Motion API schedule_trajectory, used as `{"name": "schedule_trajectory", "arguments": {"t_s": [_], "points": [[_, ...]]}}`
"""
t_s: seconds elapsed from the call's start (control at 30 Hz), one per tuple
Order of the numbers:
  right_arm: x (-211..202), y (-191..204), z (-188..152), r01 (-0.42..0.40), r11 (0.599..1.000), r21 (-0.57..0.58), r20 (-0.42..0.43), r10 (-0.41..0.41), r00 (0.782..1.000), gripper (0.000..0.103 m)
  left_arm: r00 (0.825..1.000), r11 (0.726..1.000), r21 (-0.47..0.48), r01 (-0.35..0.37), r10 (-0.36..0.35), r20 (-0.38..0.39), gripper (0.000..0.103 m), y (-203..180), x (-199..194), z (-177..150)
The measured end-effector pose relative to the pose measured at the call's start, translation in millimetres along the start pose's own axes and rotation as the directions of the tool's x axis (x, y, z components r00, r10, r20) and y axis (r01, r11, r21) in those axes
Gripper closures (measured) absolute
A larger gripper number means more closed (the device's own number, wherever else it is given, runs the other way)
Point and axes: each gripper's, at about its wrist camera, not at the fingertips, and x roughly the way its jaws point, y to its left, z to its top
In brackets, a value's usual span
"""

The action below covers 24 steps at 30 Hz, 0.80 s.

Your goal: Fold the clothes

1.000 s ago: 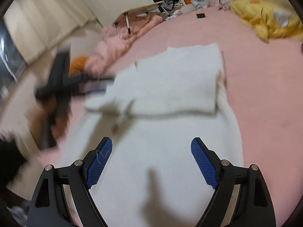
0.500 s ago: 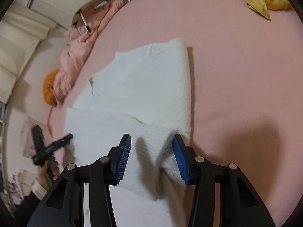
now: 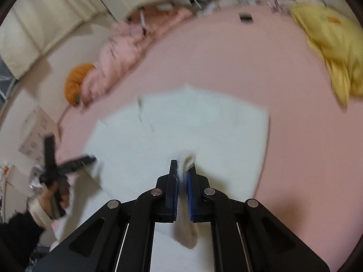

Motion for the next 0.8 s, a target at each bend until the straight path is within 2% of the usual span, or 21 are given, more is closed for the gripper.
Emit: {"name": "schedule_trajectory", "arguments": {"t_s": [0.07, 0.13, 0.17, 0.27, 0.33, 0.4, 0.43, 0.47, 0.5, 0.53, 0.57, 0.6, 0.63, 0.67, 0.7, 0.73, 0.8], "points": [[-13, 3, 20, 0.032, 0.999, -0.044, 0.059, -0.029, 0.998, 0.096, 0.999, 1.000, -0.028, -0.005, 0.006, 0.042, 0.011, 11, -8, 5], [-9, -6, 25, 0.060, 0.997, -0.040, 0.054, -0.058, 0.997, 0.096, 1.000, 0.998, -0.059, -0.004, 0.006, 0.027, 0.011, 22, -4, 8], [-1, -17, 22, 0.072, 0.997, -0.016, 0.034, -0.072, 0.997, 0.096, 1.000, 0.998, -0.064, -0.005, 0.006, 0.020, 0.011, 24, -1, 9], [43, -50, -5, 0.130, 0.991, 0.043, -0.097, -0.126, 0.987, 0.096, 0.999, 0.998, -0.043, -0.041, 0.040, -0.012, 0.011, 27, 7, 5], [83, -65, -32, 0.228, 0.973, 0.024, -0.195, -0.219, 0.956, 0.095, 0.997, 0.997, -0.007, -0.077, 0.077, -0.026, 0.011, 21, 15, 3], [80, -71, -42, 0.223, 0.975, 0.020, -0.112, -0.220, 0.969, 0.095, 0.992, 0.992, 0.045, -0.117, 0.119, -0.031, 0.011, 16, 18, 0], [76, -73, -42, 0.222, 0.974, 0.051, -0.106, -0.216, 0.971, 0.094, 0.990, 0.988, 0.072, -0.135, 0.137, -0.032, 0.011, 12, 19, -1], [71, -74, -42, 0.229, 0.970, 0.084, -0.102, -0.220, 0.970, 0.090, 0.990, 0.987, 0.082, -0.137, 0.140, -0.030, 0.011, 12, 19, 0], [63, -75, -42, 0.271, 0.956, 0.108, -0.095, -0.262, 0.960, 0.083, 0.991, 0.987, 0.088, -0.132, 0.134, -0.019, 0.011, 13, 16, -1], [53, -72, -41, 0.376, 0.921, 0.099, -0.086, -0.369, 0.926, 0.075, 0.993, 0.990, 0.073, -0.117, 0.117, 0.004, 0.011, 15, 10, -1], [44, -71, -37, 0.483, 0.872, 0.081, -0.069, -0.479, 0.875, 0.059, 0.995, 0.994, 0.053, -0.101, 0.100, 0.020, 0.011, 18, 6, 0], [33, -71, -35, 0.577, 0.814, 0.066, -0.034, -0.576, 0.817, 0.057, 0.996, 0.997, 0.027, -0.074, 0.073, 0.053, 0.011, 21, -2, 3], [26, -71, -33, 0.581, 0.811, 0.071, -0.017, -0.581, 0.814, 0.057, 0.992, 0.998, 0.027, -0.055, 0.051, 0.115, 0.011, 18, -14, 7], [19, -72, -28, 0.515, 0.851, 0.104, 0.003, -0.518, 0.855, 0.057, 0.987, 0.998, 0.047, -0.046, 0.039, 0.154, 0.011, 13, -20, 10], [18, -67, -24, 0.455, 0.882, 0.122, 0.019, -0.460, 0.888, 0.057, 0.983, 0.997, 0.074, -0.029, 0.015, 0.183, 0.011, 4, -24, 17], [19, -56, -19, 0.364, 0.924, 0.118, 0.047, -0.371, 0.928, 0.057, 0.983, 0.996, 0.092, 0.008, -0.024, 0.180, 0.011, -5, -22, 23], [32, -24, -8, 0.289, 0.957, 0.023, 0.073, -0.290, 0.954, 0.057, 0.988, 0.991, 0.104, 0.088, -0.100, 0.114, 0.011, -26, -4, 37]]}}
